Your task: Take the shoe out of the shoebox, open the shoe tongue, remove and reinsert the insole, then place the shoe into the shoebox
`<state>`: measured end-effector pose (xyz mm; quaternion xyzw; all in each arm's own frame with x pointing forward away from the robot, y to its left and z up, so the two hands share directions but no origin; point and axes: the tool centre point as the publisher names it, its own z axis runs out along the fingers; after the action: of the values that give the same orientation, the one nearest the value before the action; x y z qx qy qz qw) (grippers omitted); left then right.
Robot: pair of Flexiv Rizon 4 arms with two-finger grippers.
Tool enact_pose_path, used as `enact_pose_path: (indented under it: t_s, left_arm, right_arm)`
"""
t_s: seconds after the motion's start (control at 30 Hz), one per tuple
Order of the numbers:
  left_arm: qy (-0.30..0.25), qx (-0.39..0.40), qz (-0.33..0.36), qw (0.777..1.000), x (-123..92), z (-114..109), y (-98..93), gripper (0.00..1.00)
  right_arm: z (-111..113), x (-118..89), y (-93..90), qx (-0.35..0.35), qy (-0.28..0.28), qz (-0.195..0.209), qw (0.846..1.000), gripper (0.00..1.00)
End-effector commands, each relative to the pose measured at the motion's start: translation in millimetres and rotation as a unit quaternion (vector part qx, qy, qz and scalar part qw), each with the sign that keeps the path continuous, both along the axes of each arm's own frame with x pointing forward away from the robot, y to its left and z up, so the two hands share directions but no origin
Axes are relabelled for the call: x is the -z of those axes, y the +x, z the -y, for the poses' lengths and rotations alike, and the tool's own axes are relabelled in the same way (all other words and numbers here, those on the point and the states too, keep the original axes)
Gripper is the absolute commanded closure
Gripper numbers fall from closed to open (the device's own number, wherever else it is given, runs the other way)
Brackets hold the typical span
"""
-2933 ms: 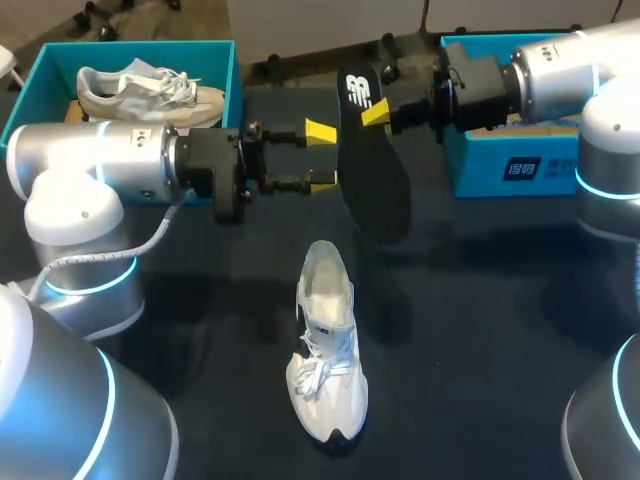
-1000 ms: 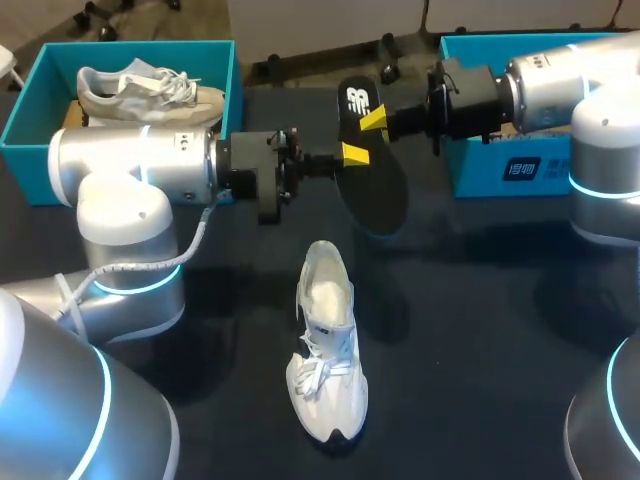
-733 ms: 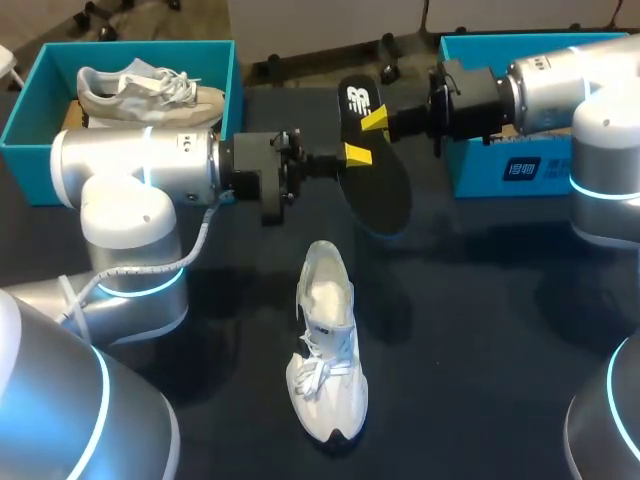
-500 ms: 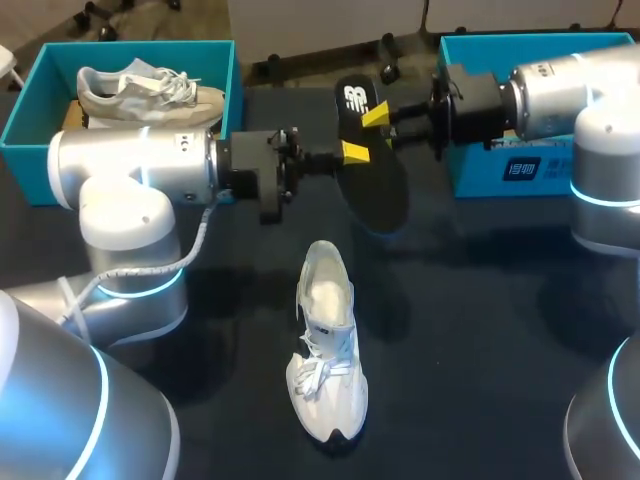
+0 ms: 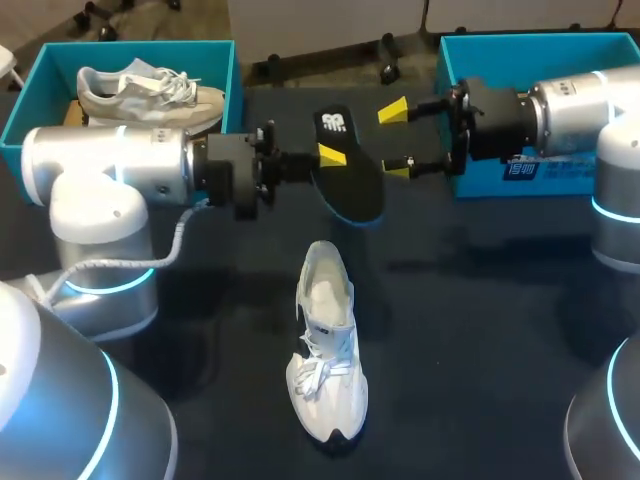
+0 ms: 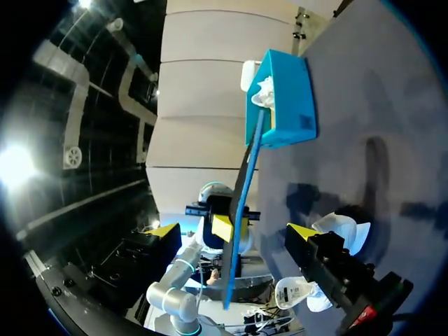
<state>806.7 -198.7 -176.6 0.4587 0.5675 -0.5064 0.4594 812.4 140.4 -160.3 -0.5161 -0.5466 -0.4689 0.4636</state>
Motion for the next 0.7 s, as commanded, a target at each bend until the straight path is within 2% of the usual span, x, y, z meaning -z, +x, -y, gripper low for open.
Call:
enact_pose_path:
  t_s: [0.03,0.1,0.13,0.17,0.23,0.63,0.7]
  left_arm:
    - [-0.024,0.042,-0.134,0.990,-3.3,-18.6,-0.2,1.00]
    - [-0.037,0.057,-0.169,0.983,-3.5,-21.0,-0.6,1.00]
    - [-0.051,0.088,-0.215,0.971,-4.6,-23.1,-1.3,1.00]
    - [-0.056,0.098,-0.234,0.966,-5.3,-23.5,-1.6,1.00]
    - [-0.046,0.118,-0.244,0.962,-10.4,-23.5,-5.1,1.00]
    - [-0.046,0.118,-0.244,0.962,-10.4,-23.5,-5.1,1.00]
    - [-0.049,0.105,-0.269,0.956,-13.8,-22.3,-4.3,1.00]
  right_arm:
    - [6.3,-1.3,-6.6,0.004,-0.003,0.003,1.000,0.00]
    - [7.9,-2.2,-8.1,0.006,-0.003,0.004,1.000,0.00]
    - [7.9,-2.2,-8.1,0.006,-0.003,0.004,1.000,0.00]
    - [7.9,-2.2,-8.1,0.006,-0.003,0.004,1.000,0.00]
    - [7.9,-2.2,-8.1,0.006,-0.003,0.004,1.000,0.00]
    - [7.9,-2.2,-8.1,0.006,-0.003,0.004,1.000,0.00]
    - [7.9,-2.2,-8.1,0.006,-0.003,0.004,1.000,0.00]
